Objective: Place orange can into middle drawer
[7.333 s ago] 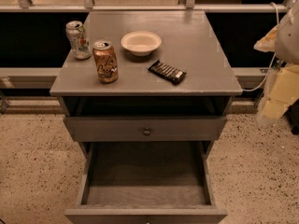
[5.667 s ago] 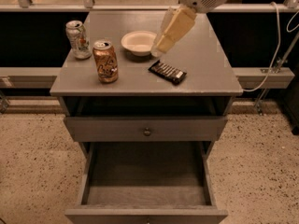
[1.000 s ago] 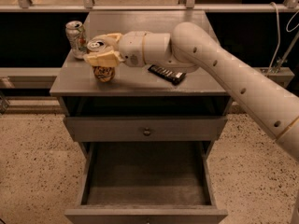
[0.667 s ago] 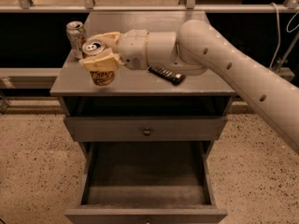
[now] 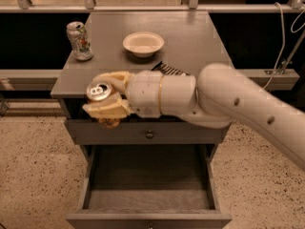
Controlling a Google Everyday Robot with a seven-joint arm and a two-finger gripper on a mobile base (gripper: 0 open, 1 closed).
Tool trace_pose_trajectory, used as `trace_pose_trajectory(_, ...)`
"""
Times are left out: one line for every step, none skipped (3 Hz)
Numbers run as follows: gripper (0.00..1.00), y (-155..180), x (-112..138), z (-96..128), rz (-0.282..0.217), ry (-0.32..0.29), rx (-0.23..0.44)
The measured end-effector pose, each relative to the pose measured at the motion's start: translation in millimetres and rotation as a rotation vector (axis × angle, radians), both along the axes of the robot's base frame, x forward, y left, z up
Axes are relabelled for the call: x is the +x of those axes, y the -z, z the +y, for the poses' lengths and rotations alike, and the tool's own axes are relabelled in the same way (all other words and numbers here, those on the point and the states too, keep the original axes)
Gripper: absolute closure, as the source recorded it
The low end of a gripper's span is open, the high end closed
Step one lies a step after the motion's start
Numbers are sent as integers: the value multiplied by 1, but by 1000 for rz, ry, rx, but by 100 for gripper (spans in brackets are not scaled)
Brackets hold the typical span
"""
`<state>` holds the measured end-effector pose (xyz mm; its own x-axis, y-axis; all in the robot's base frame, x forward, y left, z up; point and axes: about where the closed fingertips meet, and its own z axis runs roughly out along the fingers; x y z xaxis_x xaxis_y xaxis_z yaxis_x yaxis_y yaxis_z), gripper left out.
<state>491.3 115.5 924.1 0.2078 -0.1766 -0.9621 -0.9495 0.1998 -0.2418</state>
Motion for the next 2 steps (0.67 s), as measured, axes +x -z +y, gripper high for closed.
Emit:
trace_pose_trajectory(100,29,-33,-22,-37,-17,115)
trace_pose_trajectory(100,35,-28,-59,-97,45,152)
